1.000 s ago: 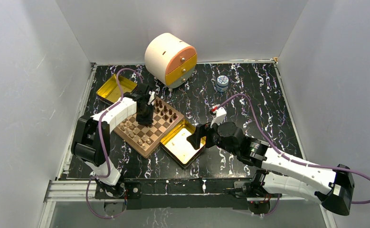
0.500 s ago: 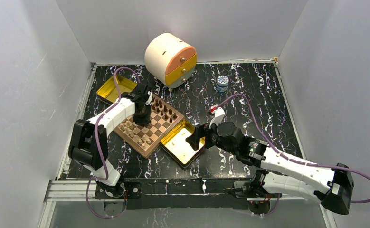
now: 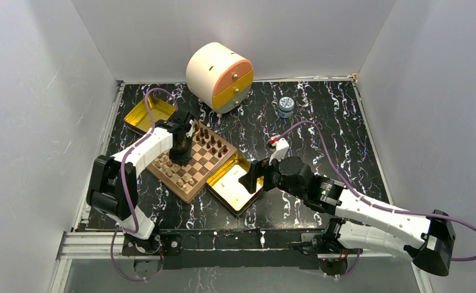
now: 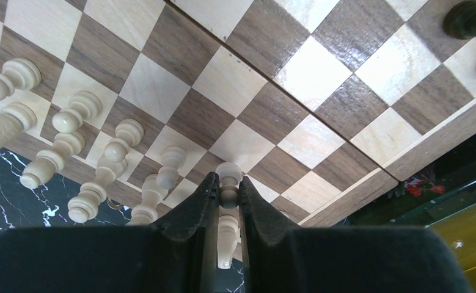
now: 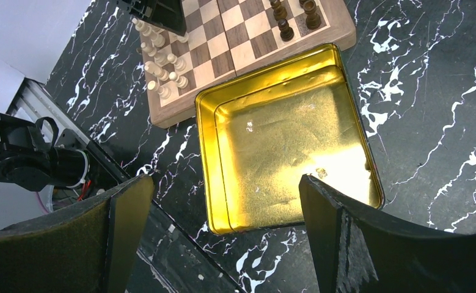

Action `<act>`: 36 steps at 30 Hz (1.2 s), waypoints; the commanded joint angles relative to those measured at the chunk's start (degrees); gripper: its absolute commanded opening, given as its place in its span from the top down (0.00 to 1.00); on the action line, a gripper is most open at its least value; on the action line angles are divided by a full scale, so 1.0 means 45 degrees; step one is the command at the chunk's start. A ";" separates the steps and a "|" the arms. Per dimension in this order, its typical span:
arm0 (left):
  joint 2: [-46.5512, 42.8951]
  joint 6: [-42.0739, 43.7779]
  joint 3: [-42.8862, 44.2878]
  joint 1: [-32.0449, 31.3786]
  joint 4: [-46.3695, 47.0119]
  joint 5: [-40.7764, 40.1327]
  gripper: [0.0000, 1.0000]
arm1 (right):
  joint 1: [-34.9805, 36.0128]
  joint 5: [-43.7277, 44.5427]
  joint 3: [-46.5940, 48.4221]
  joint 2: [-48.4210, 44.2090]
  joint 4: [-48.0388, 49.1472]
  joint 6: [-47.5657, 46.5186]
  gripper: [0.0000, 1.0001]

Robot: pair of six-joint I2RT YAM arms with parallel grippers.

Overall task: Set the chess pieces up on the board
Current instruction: Place the chess piece on the chessboard.

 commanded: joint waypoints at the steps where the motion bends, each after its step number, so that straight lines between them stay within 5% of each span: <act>1: -0.0777 -0.0094 -0.0324 -0.0032 -0.0363 -0.0273 0.97 | 0.0070 -0.0053 0.0135 -0.0235 0.0697 0.0149 0.01; 28: -0.0959 -0.0040 -0.1274 0.0124 0.0036 -0.0234 0.95 | 0.0070 -0.0211 0.0232 -0.0110 0.0580 0.0430 0.01; 36: -0.0864 -0.0011 -0.1357 0.0131 0.0096 -0.0257 0.86 | 0.0070 -0.0219 0.0201 -0.0270 0.0530 0.0505 0.01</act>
